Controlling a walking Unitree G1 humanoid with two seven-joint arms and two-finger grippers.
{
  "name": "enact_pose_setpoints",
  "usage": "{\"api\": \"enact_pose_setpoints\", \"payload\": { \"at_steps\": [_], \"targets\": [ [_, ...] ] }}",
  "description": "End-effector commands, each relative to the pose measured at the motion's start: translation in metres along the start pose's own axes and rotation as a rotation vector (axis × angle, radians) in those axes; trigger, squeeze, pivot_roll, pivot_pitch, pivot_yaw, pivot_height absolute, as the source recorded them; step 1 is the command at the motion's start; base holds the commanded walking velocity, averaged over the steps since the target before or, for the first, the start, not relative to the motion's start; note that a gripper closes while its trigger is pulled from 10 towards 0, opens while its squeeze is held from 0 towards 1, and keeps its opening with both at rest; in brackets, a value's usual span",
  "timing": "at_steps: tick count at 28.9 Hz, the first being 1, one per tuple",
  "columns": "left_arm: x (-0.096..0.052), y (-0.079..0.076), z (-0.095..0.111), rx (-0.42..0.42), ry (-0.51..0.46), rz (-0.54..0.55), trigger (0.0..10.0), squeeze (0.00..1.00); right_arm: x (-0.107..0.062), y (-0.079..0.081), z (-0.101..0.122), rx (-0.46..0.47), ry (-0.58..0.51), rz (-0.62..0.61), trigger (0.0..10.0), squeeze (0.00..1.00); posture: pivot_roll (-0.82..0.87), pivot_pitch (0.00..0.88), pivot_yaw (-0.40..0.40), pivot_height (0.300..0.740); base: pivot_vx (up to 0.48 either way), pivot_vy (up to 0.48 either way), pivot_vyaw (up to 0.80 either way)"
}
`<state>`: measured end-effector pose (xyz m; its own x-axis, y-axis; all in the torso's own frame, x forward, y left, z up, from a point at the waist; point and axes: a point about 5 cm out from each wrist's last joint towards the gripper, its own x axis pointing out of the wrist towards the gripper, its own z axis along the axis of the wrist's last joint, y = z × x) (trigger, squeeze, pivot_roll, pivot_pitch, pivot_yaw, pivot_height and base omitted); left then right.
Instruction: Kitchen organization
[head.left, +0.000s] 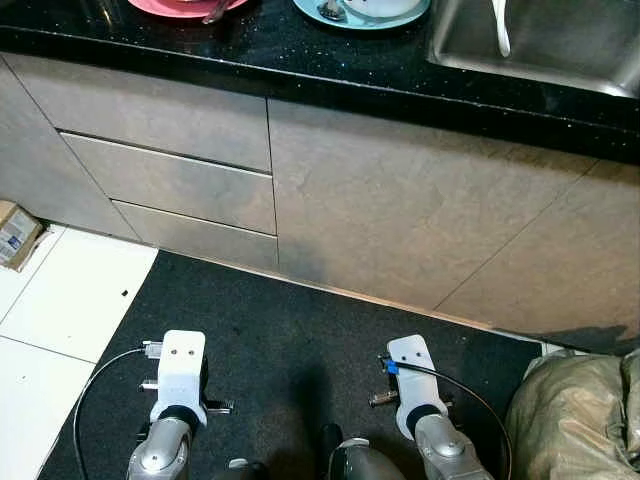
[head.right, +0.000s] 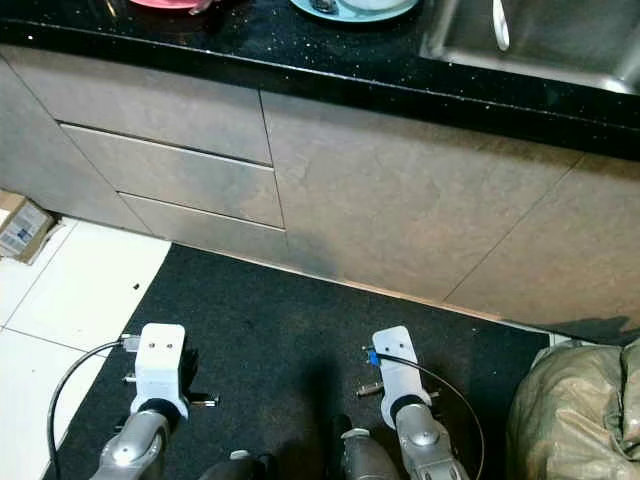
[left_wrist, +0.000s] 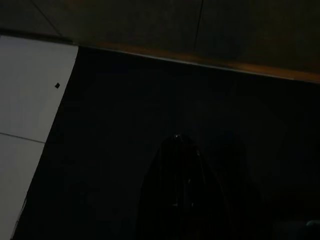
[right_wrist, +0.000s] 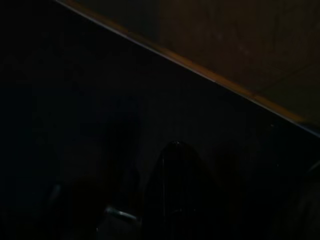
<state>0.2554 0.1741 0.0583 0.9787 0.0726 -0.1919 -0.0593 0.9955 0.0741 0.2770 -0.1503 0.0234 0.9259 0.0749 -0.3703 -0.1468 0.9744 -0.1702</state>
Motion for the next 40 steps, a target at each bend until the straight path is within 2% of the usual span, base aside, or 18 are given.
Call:
{"api": "enact_pose_setpoints", "payload": {
  "at_steps": [1, 4, 6, 7, 8, 11, 12, 15, 16, 17, 18, 19, 20, 23, 27, 37, 39, 40],
  "targets": [
    [0.000, 0.005, -0.004, 0.010, 0.010, 0.015, 10.0, 0.00, 0.001, 0.003, -0.002, 0.006, -0.001, -0.003, 10.0, 0.00, -0.02, 0.389, -0.006, 0.740, 0.000, 0.000, 0.00],
    [0.010, 0.012, 0.007, 0.005, -0.033, 0.044, 10.0, 0.00, 0.009, 0.002, 0.010, 0.029, -0.036, -0.023, 10.0, 0.00, -0.02, 0.278, 0.018, 0.740, 0.000, 0.000, 0.00],
    [0.013, 0.013, 0.013, 0.000, -0.059, 0.049, 10.0, 0.00, 0.011, 0.001, 0.016, 0.042, -0.060, -0.029, 10.0, 0.00, -0.02, 0.263, 0.021, 0.740, 0.000, 0.000, 0.00],
    [0.018, 0.016, 0.020, -0.003, -0.087, 0.053, 10.0, 0.00, 0.015, 0.000, 0.024, 0.059, -0.087, -0.033, 10.0, 0.00, -0.02, 0.216, 0.028, 0.740, 0.000, 0.000, 0.00],
    [0.024, 0.022, 0.040, -0.012, -0.161, 0.071, 10.0, 0.00, 0.019, -0.001, 0.044, 0.118, -0.169, -0.022, 10.0, 0.00, -0.01, 0.167, 0.035, 0.740, 0.000, 0.000, 0.00],
    [0.027, 0.025, 0.048, -0.014, -0.190, 0.079, 10.0, 0.00, 0.020, -0.001, 0.052, 0.143, -0.201, -0.011, 10.0, 0.00, -0.01, 0.156, 0.037, 0.740, 0.000, 0.000, 0.00],
    [0.031, 0.033, 0.065, -0.013, -0.249, 0.099, 10.0, 0.00, 0.023, -0.001, 0.069, 0.171, -0.275, 0.006, 10.0, 0.00, -0.01, 0.076, 0.051, 0.740, 0.000, 0.000, 0.00],
    [0.032, 0.042, 0.083, -0.019, -0.314, 0.126, 10.0, 0.00, 0.025, -0.007, 0.087, 0.180, -0.356, 0.000, 10.0, 0.00, 0.00, 0.039, 0.052, 0.740, 0.000, 0.000, 0.00],
    [0.032, 0.042, 0.083, -0.019, -0.314, 0.126, 10.0, 0.00, 0.025, -0.007, 0.087, 0.180, -0.356, 0.000, 10.0, 0.00, 0.00, 0.039, 0.052, 0.740, 0.000, 0.000, 0.00],
    [0.033, 0.043, 0.088, -0.020, -0.333, 0.131, 10.0, 0.00, 0.026, -0.010, 0.092, 0.193, -0.376, -0.008, 10.0, 0.00, 0.01, 0.001, 0.050, 0.740, 0.000, 0.000, 0.00],
    [0.036, 0.047, 0.098, -0.016, -0.373, 0.143, 10.0, 0.00, 0.029, -0.016, 0.103, 0.226, -0.414, -0.033, 10.0, 0.00, 0.02, 0.000, 0.050, 0.740, 0.000, 0.000, 0.00],
    [0.036, 0.047, 0.098, -0.016, -0.373, 0.143, 10.0, 0.00, 0.029, -0.016, 0.103, 0.226, -0.414, -0.033, 10.0, 0.00, 0.02, 0.000, 0.050, 0.740, 0.000, 0.000, 0.00],
    [0.039, 0.051, 0.106, -0.018, -0.395, 0.151, 10.0, 0.00, 0.031, -0.022, 0.113, 0.248, -0.450, -0.058, 10.0, 0.00, 0.02, 0.000, 0.056, 0.740, 0.000, 0.000, 0.00],
    [0.041, 0.053, 0.111, -0.014, -0.414, 0.154, 10.0, 0.00, 0.032, -0.024, 0.120, 0.257, -0.476, -0.068, 10.0, 0.00, 0.02, 0.000, 0.064, 0.740, 0.000, 0.000, 0.00],
    [0.049, 0.053, 0.128, -0.023, -0.458, 0.145, 10.0, 0.00, 0.033, -0.032, 0.137, 0.291, -0.534, -0.097, 10.0, 0.00, 0.02, 0.000, 0.075, 0.740, 0.000, 0.000, 0.00],
    [0.057, 0.047, 0.141, -0.036, -0.491, 0.131, 10.0, 0.00, 0.037, -0.036, 0.142, 0.323, -0.556, -0.120, 10.0, 0.00, 0.02, 0.000, 0.078, 0.740, 0.000, 0.000, 0.00],
    [0.058, 0.045, 0.135, -0.030, -0.473, 0.113, 10.0, 0.00, 0.037, -0.035, 0.137, 0.323, -0.541, -0.122, 10.0, 0.00, 0.02, 0.000, 0.077, 0.740, 0.000, 0.000, 0.00],
    [0.060, 0.043, 0.126, -0.041, -0.427, 0.101, 10.0, 0.00, 0.039, -0.033, 0.131, 0.299, -0.506, -0.122, 10.0, 0.00, 0.01, 0.000, 0.076, 0.740, 0.000, 0.000, 0.00]
  ]
}}
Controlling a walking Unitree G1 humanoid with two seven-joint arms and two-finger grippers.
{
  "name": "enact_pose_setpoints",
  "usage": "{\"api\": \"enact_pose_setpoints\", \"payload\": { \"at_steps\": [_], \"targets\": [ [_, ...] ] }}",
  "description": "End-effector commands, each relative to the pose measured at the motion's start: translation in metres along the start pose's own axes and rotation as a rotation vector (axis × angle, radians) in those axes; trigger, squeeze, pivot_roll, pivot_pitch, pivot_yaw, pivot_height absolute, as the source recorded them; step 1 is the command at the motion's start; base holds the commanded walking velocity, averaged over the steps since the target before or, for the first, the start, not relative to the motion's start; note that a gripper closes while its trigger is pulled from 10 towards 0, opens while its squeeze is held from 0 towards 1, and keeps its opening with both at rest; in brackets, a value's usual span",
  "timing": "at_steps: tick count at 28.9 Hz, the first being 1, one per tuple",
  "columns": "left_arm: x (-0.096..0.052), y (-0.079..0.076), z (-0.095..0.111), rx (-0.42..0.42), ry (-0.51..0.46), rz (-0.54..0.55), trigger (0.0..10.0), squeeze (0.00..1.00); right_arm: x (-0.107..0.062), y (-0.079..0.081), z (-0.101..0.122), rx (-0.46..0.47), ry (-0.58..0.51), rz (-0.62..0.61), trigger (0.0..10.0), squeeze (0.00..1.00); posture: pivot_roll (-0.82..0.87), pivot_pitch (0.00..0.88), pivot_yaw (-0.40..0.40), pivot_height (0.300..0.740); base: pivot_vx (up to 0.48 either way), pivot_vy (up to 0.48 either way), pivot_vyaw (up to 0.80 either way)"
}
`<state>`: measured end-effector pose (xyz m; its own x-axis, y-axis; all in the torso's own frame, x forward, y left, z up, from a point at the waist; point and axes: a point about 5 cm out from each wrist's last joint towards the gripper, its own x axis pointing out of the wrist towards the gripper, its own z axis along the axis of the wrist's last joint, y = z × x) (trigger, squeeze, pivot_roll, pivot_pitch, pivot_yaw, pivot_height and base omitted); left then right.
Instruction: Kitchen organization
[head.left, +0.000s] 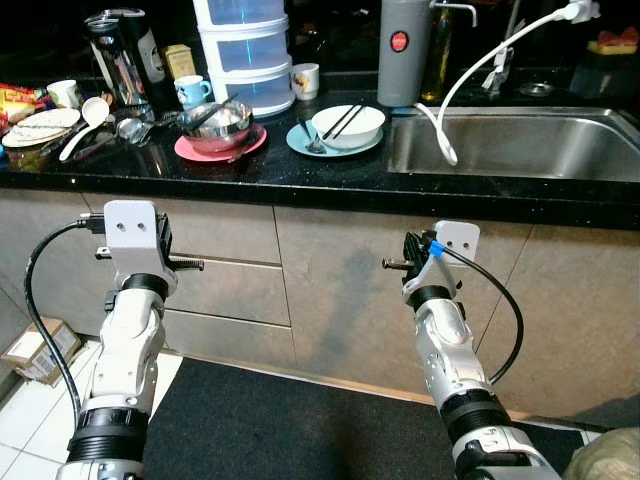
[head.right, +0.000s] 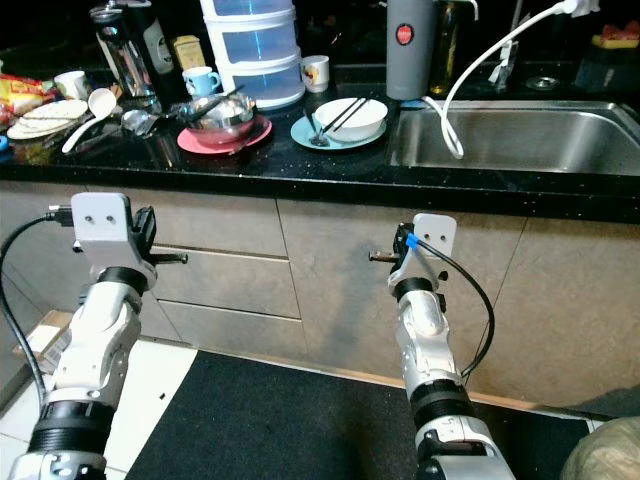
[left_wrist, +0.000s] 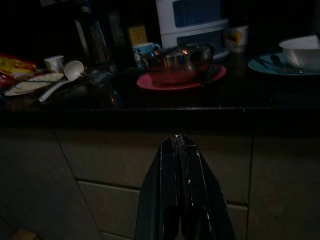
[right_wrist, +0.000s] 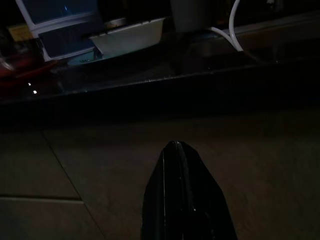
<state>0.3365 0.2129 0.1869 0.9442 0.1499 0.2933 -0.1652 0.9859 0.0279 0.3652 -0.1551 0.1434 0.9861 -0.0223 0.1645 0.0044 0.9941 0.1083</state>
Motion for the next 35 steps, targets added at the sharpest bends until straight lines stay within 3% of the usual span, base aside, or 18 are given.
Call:
{"api": "enact_pose_setpoints", "payload": {
  "at_steps": [1, 4, 5, 7, 8, 10, 11, 13, 18, 24, 29, 35],
  "targets": [
    [-0.006, 0.000, -0.020, -0.007, 0.092, -0.013, 10.0, 0.00, -0.004, 0.002, -0.013, -0.021, 0.059, -0.001, 10.0, 0.00, 0.01, 0.000, 0.076, 0.740, 0.000, 0.000, 0.00],
    [-0.025, -0.003, -0.059, -0.011, 0.278, -0.026, 10.0, 0.00, -0.015, 0.003, -0.045, -0.174, 0.252, 0.043, 10.0, 0.00, 0.01, 0.000, 0.070, 0.740, 0.000, 0.000, 0.00],
    [-0.025, -0.003, -0.059, -0.011, 0.278, -0.026, 10.0, 0.00, -0.015, 0.003, -0.045, -0.174, 0.252, 0.043, 10.0, 0.00, 0.01, 0.000, 0.070, 0.740, 0.000, 0.000, 0.00],
    [-0.051, -0.006, -0.088, 0.066, 0.380, -0.067, 10.0, 0.00, -0.028, 0.001, -0.064, -0.222, 0.336, 0.044, 10.0, 0.00, 0.01, 0.000, 0.065, 0.740, 0.000, 0.000, 0.00],
    [-0.060, -0.007, -0.095, 0.098, 0.402, -0.083, 10.0, 0.00, -0.032, -0.001, -0.069, -0.229, 0.355, 0.040, 10.0, 0.00, 0.01, 0.000, 0.062, 0.740, 0.000, 0.000, 0.00],
    [-0.073, -0.008, -0.103, 0.067, 0.420, -0.088, 10.0, 0.00, -0.043, -0.002, -0.082, -0.237, 0.390, 0.052, 10.0, 0.00, 0.01, 0.000, 0.042, 0.740, 0.000, 0.000, 0.00],
    [-0.073, -0.008, -0.103, 0.067, 0.420, -0.088, 10.0, 0.00, -0.043, -0.002, -0.082, -0.237, 0.390, 0.052, 10.0, 0.00, 0.01, 0.000, 0.042, 0.740, 0.000, 0.000, 0.00],
    [-0.087, -0.009, -0.115, 0.045, 0.446, -0.115, 10.0, 0.00, -0.060, 0.005, -0.097, -0.324, 0.415, 0.145, 10.0, 0.00, 0.01, 0.000, 0.018, 0.740, 0.000, 0.000, 0.00],
    [-0.093, -0.010, -0.118, 0.041, 0.425, -0.105, 10.0, 0.00, -0.069, 0.012, -0.104, -0.312, 0.427, 0.192, 10.0, 0.00, 0.01, 0.000, 0.018, 0.740, 0.000, 0.000, 0.00],
    [-0.108, -0.011, -0.120, 0.046, 0.401, -0.058, 10.0, 0.00, -0.082, 0.014, -0.112, -0.190, 0.436, 0.185, 10.0, 0.00, 0.02, 0.000, 0.011, 0.740, 0.000, 0.000, 0.00],
    [-0.112, -0.011, -0.117, 0.015, 0.367, -0.060, 10.0, 0.00, -0.085, 0.017, -0.113, -0.189, 0.424, 0.199, 10.0, 0.00, 0.03, 0.000, 0.019, 0.740, 0.000, 0.000, 0.00],
    [-0.125, -0.010, -0.124, 0.031, 0.398, -0.060, 10.0, 0.00, -0.090, 0.016, -0.115, -0.198, 0.420, 0.213, 10.0, 0.00, 0.02, 0.000, 0.022, 0.740, 0.000, 0.000, 0.00]
  ]
}}
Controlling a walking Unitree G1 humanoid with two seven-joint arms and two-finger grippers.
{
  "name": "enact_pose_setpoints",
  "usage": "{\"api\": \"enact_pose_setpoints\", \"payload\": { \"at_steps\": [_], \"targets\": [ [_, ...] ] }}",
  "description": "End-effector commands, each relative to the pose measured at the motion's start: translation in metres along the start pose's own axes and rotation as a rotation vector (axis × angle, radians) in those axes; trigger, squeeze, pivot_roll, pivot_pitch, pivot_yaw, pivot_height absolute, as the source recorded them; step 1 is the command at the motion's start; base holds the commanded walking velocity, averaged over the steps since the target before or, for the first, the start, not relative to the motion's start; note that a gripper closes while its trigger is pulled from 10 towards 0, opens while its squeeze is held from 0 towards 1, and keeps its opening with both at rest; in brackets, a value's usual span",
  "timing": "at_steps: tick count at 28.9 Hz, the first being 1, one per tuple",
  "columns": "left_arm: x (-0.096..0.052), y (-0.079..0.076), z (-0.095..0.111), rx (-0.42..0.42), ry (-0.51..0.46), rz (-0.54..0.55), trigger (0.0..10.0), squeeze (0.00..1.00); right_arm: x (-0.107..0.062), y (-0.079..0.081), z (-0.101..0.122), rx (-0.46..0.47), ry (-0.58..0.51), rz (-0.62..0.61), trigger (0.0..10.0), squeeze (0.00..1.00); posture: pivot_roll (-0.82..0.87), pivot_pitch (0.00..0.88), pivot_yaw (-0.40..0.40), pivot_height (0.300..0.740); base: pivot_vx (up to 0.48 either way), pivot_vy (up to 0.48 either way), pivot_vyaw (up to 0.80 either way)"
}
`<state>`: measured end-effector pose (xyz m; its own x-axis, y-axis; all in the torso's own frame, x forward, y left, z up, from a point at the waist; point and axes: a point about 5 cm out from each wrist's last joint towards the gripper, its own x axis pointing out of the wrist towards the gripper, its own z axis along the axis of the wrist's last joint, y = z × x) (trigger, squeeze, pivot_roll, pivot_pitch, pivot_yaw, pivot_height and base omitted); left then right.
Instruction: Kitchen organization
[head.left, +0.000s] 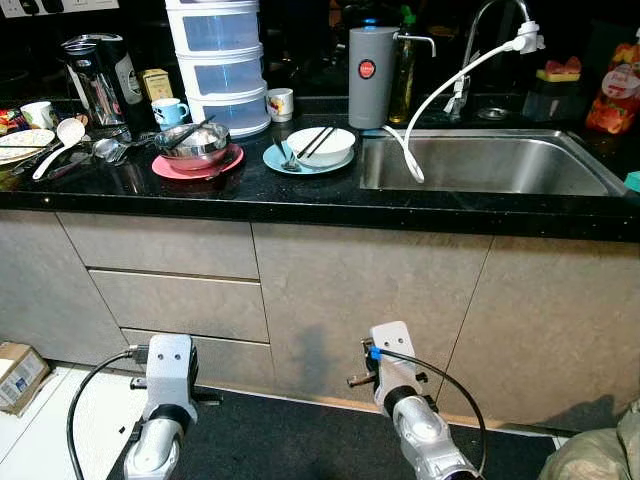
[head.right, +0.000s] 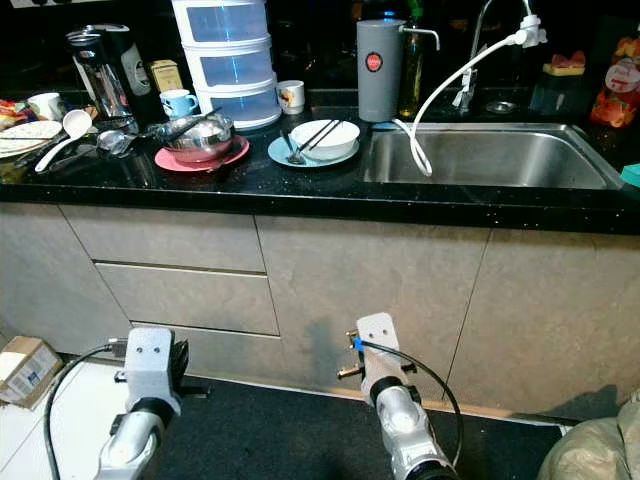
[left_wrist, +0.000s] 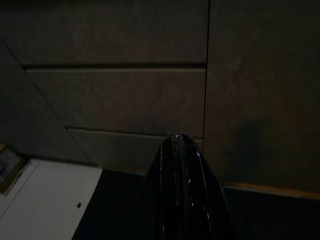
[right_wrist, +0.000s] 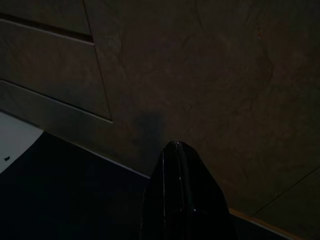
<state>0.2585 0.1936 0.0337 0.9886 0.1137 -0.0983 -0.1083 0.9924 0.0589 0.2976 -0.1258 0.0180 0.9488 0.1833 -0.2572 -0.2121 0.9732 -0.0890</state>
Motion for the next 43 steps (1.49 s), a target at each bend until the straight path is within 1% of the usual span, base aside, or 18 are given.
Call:
{"api": "enact_pose_setpoints", "payload": {
  "at_steps": [1, 3, 9, 18, 22, 30, 43],
  "targets": [
    [-0.002, 0.001, -0.002, 0.005, 0.004, 0.001, 10.0, 0.00, -0.001, 0.001, -0.001, 0.010, -0.008, 0.003, 10.0, 0.00, 0.02, 0.000, 0.022, 0.740, 0.000, 0.000, 0.00],
    [-0.005, 0.000, -0.002, -0.001, -0.002, 0.007, 10.0, 0.00, -0.003, 0.000, -0.001, 0.011, -0.020, 0.004, 10.0, 0.00, 0.01, 0.000, 0.020, 0.740, 0.000, 0.000, 0.00],
    [-0.007, 0.000, 0.000, -0.003, -0.013, 0.011, 10.0, 0.00, -0.004, -0.001, -0.001, 0.010, -0.028, 0.002, 10.0, 0.00, 0.01, 0.000, 0.019, 0.740, 0.000, 0.000, 0.00],
    [-0.005, -0.006, 0.012, 0.010, -0.057, -0.020, 10.0, 0.00, -0.005, 0.001, -0.001, 0.012, -0.032, 0.011, 10.0, 0.00, 0.00, 0.012, 0.011, 0.740, 0.000, 0.000, -0.80],
    [-0.003, -0.006, 0.015, 0.010, -0.063, -0.014, 10.0, 0.00, -0.005, -0.001, 0.000, 0.016, -0.033, 0.009, 10.0, 0.00, -0.01, 0.017, -0.002, 0.740, 0.000, 0.000, -0.80],
    [-0.004, -0.006, 0.019, 0.004, -0.073, -0.008, 10.0, 0.00, -0.005, -0.004, 0.002, 0.018, -0.038, 0.007, 10.0, 0.00, -0.01, 0.027, -0.002, 0.740, 0.000, 0.000, -0.80],
    [-0.001, -0.007, 0.025, 0.001, -0.084, -0.003, 10.0, 0.00, -0.003, -0.002, 0.003, 0.025, -0.030, 0.016, 10.0, 0.00, -0.01, 0.025, -0.003, 0.740, 0.000, 0.000, 0.00]
  ]
}}
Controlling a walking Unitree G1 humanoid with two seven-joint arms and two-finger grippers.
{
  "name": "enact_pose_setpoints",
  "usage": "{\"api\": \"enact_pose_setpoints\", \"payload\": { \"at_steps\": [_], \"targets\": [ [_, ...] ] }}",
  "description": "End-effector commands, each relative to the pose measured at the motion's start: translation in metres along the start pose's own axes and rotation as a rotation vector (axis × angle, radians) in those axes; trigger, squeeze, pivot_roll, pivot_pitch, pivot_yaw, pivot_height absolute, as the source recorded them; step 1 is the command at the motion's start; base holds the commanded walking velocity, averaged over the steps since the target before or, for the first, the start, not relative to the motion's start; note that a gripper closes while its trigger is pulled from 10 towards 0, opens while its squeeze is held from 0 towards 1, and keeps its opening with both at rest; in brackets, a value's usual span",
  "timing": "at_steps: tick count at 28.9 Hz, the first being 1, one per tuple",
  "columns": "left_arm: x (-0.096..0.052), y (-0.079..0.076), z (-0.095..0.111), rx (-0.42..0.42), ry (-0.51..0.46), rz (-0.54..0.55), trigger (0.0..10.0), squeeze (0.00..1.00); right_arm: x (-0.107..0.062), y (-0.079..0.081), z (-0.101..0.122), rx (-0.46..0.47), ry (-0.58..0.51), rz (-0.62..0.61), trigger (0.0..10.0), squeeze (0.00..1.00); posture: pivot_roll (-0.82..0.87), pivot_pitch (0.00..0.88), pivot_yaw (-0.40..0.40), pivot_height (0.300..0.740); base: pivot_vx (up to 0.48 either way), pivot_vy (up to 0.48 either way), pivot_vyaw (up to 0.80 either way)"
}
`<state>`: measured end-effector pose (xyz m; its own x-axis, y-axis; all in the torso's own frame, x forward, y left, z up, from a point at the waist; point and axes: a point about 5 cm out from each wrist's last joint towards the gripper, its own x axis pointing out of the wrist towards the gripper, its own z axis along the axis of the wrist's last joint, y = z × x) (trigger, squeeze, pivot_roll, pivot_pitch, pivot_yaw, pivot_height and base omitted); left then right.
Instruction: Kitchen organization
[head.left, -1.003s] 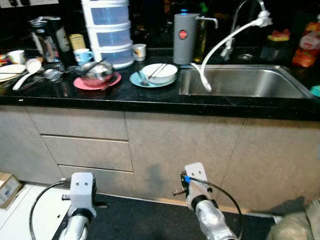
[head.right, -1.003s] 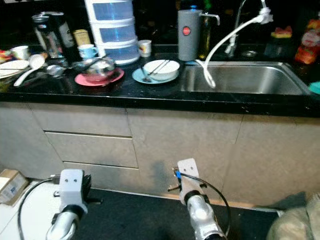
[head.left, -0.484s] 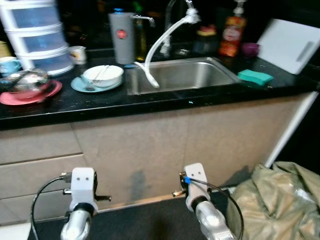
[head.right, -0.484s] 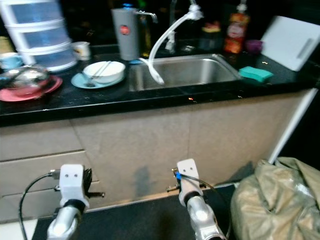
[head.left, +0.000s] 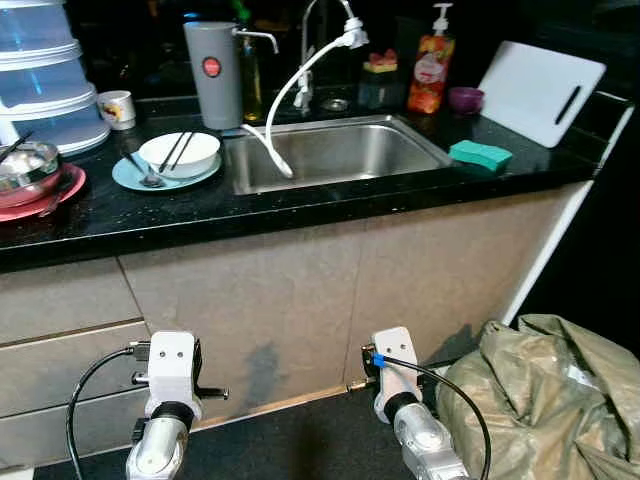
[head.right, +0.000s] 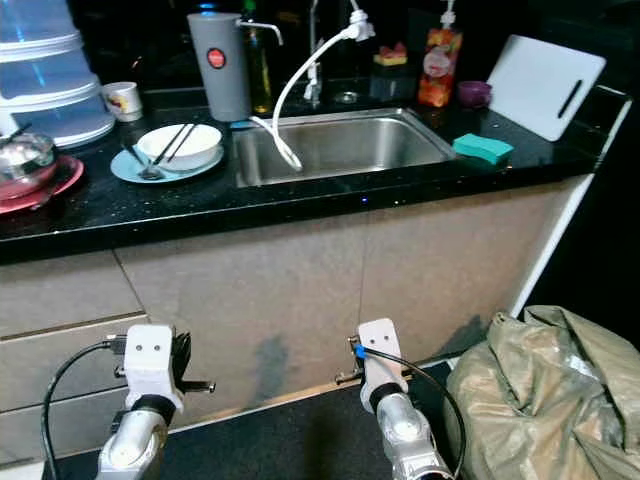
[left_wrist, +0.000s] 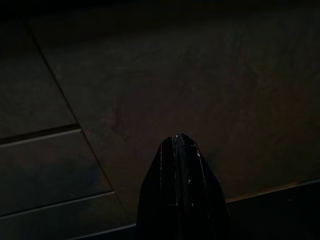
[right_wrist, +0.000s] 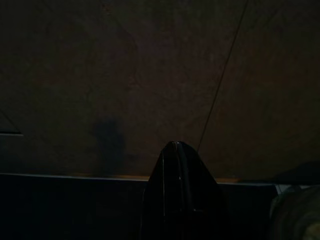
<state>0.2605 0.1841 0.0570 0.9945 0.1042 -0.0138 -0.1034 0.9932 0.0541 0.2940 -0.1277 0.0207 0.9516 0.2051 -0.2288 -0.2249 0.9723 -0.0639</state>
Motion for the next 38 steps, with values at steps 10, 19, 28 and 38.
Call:
{"api": "enact_pose_setpoints", "payload": {
  "at_steps": [10, 19, 28, 38],
  "targets": [
    [0.005, -0.001, 0.007, 0.018, -0.013, -0.001, 10.0, 0.00, 0.005, -0.006, 0.007, 0.011, -0.006, -0.021, 10.0, 0.00, -0.01, 0.021, -0.015, 0.740, 0.000, 0.000, 0.00],
    [0.008, -0.002, 0.010, 0.006, -0.019, 0.010, 10.0, 0.00, 0.006, -0.005, 0.011, 0.013, -0.024, -0.013, 10.0, 0.00, -0.03, 0.023, -0.002, 0.740, 0.000, 0.000, 0.00],
    [0.011, -0.003, 0.011, 0.013, -0.012, 0.008, 10.0, 0.00, 0.005, -0.004, 0.010, -0.069, -0.022, 0.005, 10.0, 0.00, -0.02, 0.013, -0.007, 0.740, 0.000, 0.000, 0.36],
    [0.009, 0.006, 0.016, 0.079, -0.044, 0.060, 10.0, 0.00, 0.007, -0.002, 0.027, 0.046, -0.125, 0.010, 10.0, 0.00, 0.00, 0.008, 0.014, 0.740, 0.000, 0.000, 0.00]
  ]
}}
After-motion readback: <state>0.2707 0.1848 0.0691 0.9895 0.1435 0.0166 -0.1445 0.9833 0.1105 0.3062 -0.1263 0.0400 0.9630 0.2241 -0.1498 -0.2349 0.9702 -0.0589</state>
